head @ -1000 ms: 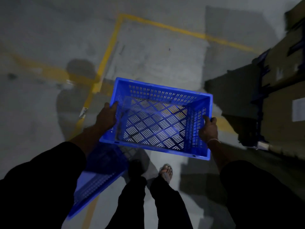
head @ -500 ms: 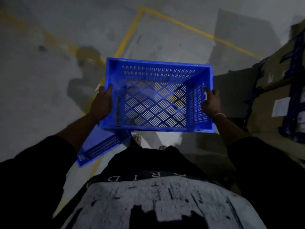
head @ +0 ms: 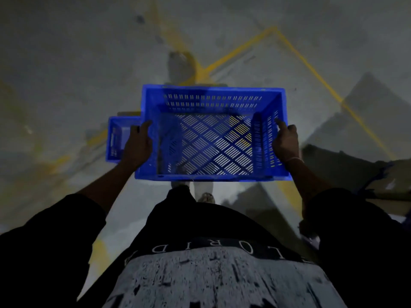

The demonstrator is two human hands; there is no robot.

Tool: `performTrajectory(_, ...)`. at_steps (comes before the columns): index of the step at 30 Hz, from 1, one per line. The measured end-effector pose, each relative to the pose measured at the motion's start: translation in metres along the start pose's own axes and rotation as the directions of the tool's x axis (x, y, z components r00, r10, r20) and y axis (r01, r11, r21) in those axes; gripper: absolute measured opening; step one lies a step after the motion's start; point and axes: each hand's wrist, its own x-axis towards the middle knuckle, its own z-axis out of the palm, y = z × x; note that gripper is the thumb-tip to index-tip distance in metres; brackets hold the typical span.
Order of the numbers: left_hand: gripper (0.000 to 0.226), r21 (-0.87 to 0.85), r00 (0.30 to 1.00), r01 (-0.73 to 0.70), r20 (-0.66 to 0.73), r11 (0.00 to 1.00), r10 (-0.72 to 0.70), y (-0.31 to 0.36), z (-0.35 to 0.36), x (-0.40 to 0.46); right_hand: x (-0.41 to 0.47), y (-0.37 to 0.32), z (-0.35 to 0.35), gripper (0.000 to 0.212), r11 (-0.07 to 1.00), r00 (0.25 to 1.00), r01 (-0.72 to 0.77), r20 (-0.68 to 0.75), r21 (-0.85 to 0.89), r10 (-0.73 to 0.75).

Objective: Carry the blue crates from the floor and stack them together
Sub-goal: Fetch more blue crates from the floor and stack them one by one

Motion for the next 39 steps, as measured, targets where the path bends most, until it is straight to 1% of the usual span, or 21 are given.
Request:
performTrajectory(3, 0.056, -0.043, 0.989, 0.131, -0.06, 0.99, -0.133, -0.006, -0.009, -0.042, 0.006, -0.019, 0.01, 0.055, 0.994, 0.994, 0.104, 0.019, -0.037, -0.103)
performTrajectory(6, 0.056, -0.065, 0.964, 0.237, -0.111, 0.969, -0.243, -0.016, -0.019, -0.085, 0.007, -0.044, 0.026, 0.054, 0.972, 0.974, 0.226, 0.034, -0.068, -0.224)
performTrajectory(10, 0.055, -0.064, 0.929, 0.304, -0.202, 0.95, -0.311, -0.036, -0.033, -0.14, 0.004, -0.085, 0.047, 0.052, 0.944, 0.942, 0.326, 0.109, -0.055, -0.318)
performTrajectory(11, 0.055, -0.064, 0.914, 0.342, -0.212, 0.938, -0.347, -0.042, -0.036, -0.153, 0.002, -0.097, 0.053, 0.052, 0.936, 0.932, 0.348, 0.126, -0.054, -0.34)
performTrajectory(13, 0.055, -0.101, 0.858, 0.454, -0.22, 0.885, -0.465, -0.053, -0.044, -0.176, -0.005, -0.122, 0.067, 0.053, 0.918, 0.911, 0.393, 0.156, -0.053, -0.381)
performTrajectory(15, 0.055, -0.144, 0.808, 0.525, -0.226, 0.839, -0.544, -0.065, -0.052, -0.202, -0.014, -0.146, 0.082, 0.055, 0.896, 0.886, 0.441, 0.184, -0.056, -0.425)
performTrajectory(18, 0.056, -0.189, 0.769, 0.563, -0.237, 0.805, -0.593, -0.088, -0.061, -0.248, -0.033, -0.185, 0.107, 0.055, 0.852, 0.84, 0.519, 0.221, -0.064, -0.495)
performTrajectory(22, 0.057, -0.23, 0.716, 0.6, -0.274, 0.766, -0.642, -0.125, -0.073, -0.308, -0.066, -0.235, 0.143, 0.057, 0.769, 0.761, 0.636, 0.216, -0.063, -0.612)
performTrajectory(26, 0.056, -0.275, 0.656, 0.628, -0.316, 0.728, -0.685, -0.164, -0.09, -0.378, -0.116, -0.296, 0.179, 0.052, 0.718, 0.705, 0.693, 0.27, -0.068, -0.656)
performTrajectory(29, 0.056, -0.342, 0.585, 0.661, -0.323, 0.668, -0.744, -0.194, -0.104, -0.423, -0.15, -0.344, 0.21, 0.052, 0.702, 0.68, 0.709, 0.331, -0.066, -0.655)
performTrajectory(31, 0.055, -0.354, 0.546, 0.677, -0.345, 0.645, -0.763, -0.211, -0.113, -0.451, -0.173, -0.374, 0.233, 0.055, 0.682, 0.648, 0.731, 0.35, -0.038, -0.676)
performTrajectory(35, 0.055, -0.397, 0.434, 0.729, -0.362, 0.558, -0.825, -0.24, -0.13, -0.509, -0.216, -0.437, 0.275, 0.057, 0.606, 0.544, 0.795, 0.41, 0.025, -0.732)
performTrajectory(39, 0.057, -0.439, 0.337, 0.749, -0.392, 0.496, -0.856, -0.266, -0.144, -0.556, -0.26, -0.504, 0.307, 0.059, 0.518, 0.442, 0.853, 0.433, 0.07, -0.786)
